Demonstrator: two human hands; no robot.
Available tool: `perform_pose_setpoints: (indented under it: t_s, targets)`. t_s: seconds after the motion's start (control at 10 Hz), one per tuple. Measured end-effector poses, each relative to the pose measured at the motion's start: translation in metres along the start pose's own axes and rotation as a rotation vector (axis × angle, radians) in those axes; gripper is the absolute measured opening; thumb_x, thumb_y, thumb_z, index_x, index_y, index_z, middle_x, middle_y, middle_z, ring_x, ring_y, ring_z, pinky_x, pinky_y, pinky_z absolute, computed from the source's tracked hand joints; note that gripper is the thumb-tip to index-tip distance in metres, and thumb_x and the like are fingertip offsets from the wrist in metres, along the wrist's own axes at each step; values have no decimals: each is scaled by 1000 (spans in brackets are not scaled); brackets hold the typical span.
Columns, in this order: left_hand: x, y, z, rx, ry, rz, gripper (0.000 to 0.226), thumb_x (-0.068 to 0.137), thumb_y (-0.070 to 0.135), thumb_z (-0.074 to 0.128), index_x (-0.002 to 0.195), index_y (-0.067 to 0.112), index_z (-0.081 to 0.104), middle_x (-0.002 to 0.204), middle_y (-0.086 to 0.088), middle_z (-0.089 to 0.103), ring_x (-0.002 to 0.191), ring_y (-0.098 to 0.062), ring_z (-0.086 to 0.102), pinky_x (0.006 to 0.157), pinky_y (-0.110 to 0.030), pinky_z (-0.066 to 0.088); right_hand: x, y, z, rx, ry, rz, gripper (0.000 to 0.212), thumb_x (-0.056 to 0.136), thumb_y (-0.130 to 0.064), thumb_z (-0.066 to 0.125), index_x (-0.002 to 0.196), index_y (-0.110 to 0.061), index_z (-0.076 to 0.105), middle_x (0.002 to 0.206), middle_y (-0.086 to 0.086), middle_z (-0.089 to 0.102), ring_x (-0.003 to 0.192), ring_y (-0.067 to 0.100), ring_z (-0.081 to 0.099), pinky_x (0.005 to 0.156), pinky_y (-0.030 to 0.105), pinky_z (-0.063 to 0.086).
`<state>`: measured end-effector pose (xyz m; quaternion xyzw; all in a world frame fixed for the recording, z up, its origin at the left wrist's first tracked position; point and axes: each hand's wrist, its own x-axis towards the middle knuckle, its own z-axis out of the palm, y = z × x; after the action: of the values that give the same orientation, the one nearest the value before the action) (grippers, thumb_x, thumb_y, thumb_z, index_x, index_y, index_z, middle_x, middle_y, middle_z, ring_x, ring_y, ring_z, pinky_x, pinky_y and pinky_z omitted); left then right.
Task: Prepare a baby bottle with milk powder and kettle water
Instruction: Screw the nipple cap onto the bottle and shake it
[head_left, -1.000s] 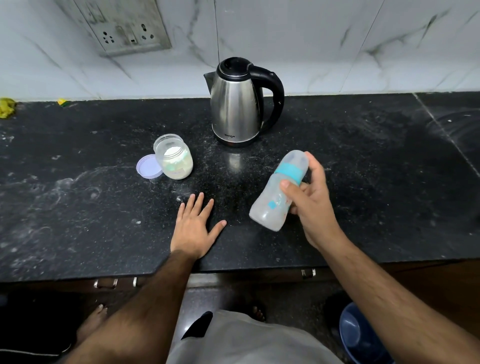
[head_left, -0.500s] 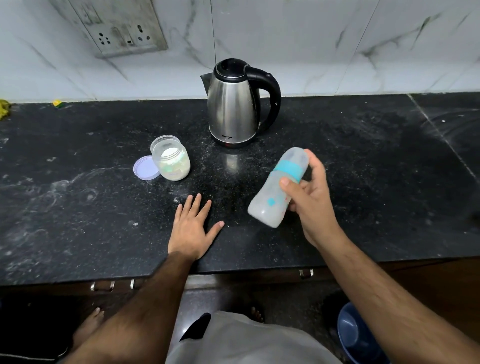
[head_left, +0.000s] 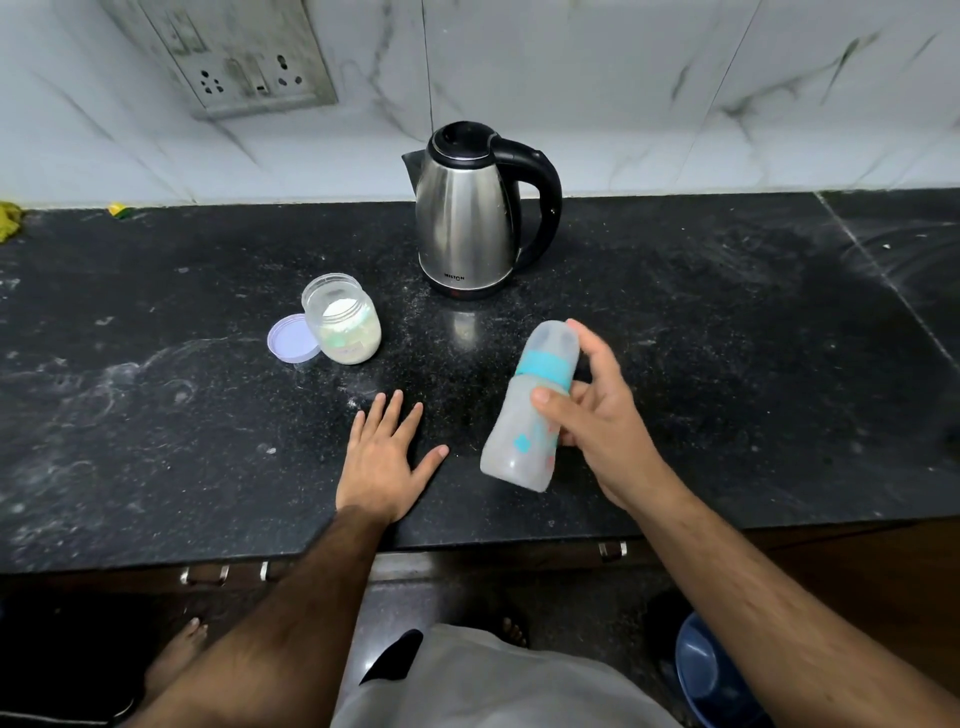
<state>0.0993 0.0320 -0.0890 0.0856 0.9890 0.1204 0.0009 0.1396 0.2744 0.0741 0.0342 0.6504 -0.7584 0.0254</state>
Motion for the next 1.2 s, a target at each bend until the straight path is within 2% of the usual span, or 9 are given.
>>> perform_pose_setpoints:
  t_s: [0.2, 0.4, 0.5, 0.6, 0.7, 0.8, 0.9, 1.0, 1.2]
  targets:
    - [0, 0, 1, 3, 5, 1, 81, 89, 76, 21, 152, 26, 34, 164, -3, 21, 153, -19, 6, 125, -41, 2, 5, -2, -7, 113, 210, -50, 65, 95, -6, 58, 150, -23, 27, 92, -11, 72, 85, 12, 68, 70, 36, 60]
    - [0, -1, 1, -1, 3, -1, 82, 89, 77, 20, 152, 27, 34, 164, -2, 20, 154, -19, 5, 125, -41, 2, 0, -2, -5, 62, 118, -33, 79, 82, -16, 68, 149, -25, 28, 87, -5, 73, 78, 10, 69, 60, 30, 58]
    - [0, 0, 1, 5, -1, 0, 82, 89, 77, 20, 152, 27, 33, 164, -2, 20, 154, -19, 5, 125, -41, 2, 4, -2, -10, 134, 235, -77, 69, 92, -13, 64, 149, -24, 27, 89, -11, 73, 82, 9, 70, 64, 30, 59]
    - [0, 0, 0, 7, -4, -1, 82, 89, 77, 20, 153, 27, 33, 165, -2, 20, 154, -19, 5, 125, -41, 2, 1, 1, -5, 89, 147, -30, 75, 87, -15, 68, 149, -26, 28, 90, -8, 73, 83, 12, 70, 65, 33, 59]
    - [0, 0, 0, 3, -4, -1, 82, 89, 77, 20, 153, 27, 33, 165, -2, 20, 154, -19, 5, 125, -41, 2, -4, 3, -4, 37, 35, -20, 81, 80, -15, 67, 150, -25, 28, 86, -5, 74, 77, 9, 70, 59, 26, 56]
    - [0, 1, -1, -3, -6, 1, 82, 89, 76, 20, 153, 26, 33, 165, -3, 20, 154, -20, 5, 125, -42, 2, -1, 2, -7, 103, 146, -57, 78, 84, -17, 65, 151, -25, 26, 89, -8, 73, 81, 11, 70, 62, 30, 58]
    - [0, 1, -2, -10, -13, -5, 82, 88, 76, 19, 153, 27, 32, 165, -2, 18, 154, -19, 3, 125, -41, 2, -2, 5, -4, 103, 150, -55, 77, 84, -17, 65, 151, -24, 25, 89, -8, 73, 80, 10, 69, 62, 30, 58]
    - [-1, 1, -3, -13, -13, -8, 83, 88, 76, 19, 153, 27, 32, 165, -2, 18, 154, -18, 2, 125, -41, 1, -5, 6, -1, 38, 38, -42, 78, 81, -10, 67, 148, -24, 29, 86, -6, 74, 76, 7, 69, 61, 25, 55]
    - [0, 1, -2, -8, -10, -7, 83, 88, 76, 20, 153, 27, 32, 165, -2, 19, 154, -18, 3, 125, -41, 1, 0, 3, -8, 117, 197, -64, 76, 84, -20, 65, 150, -27, 26, 91, -9, 72, 83, 11, 70, 62, 32, 58]
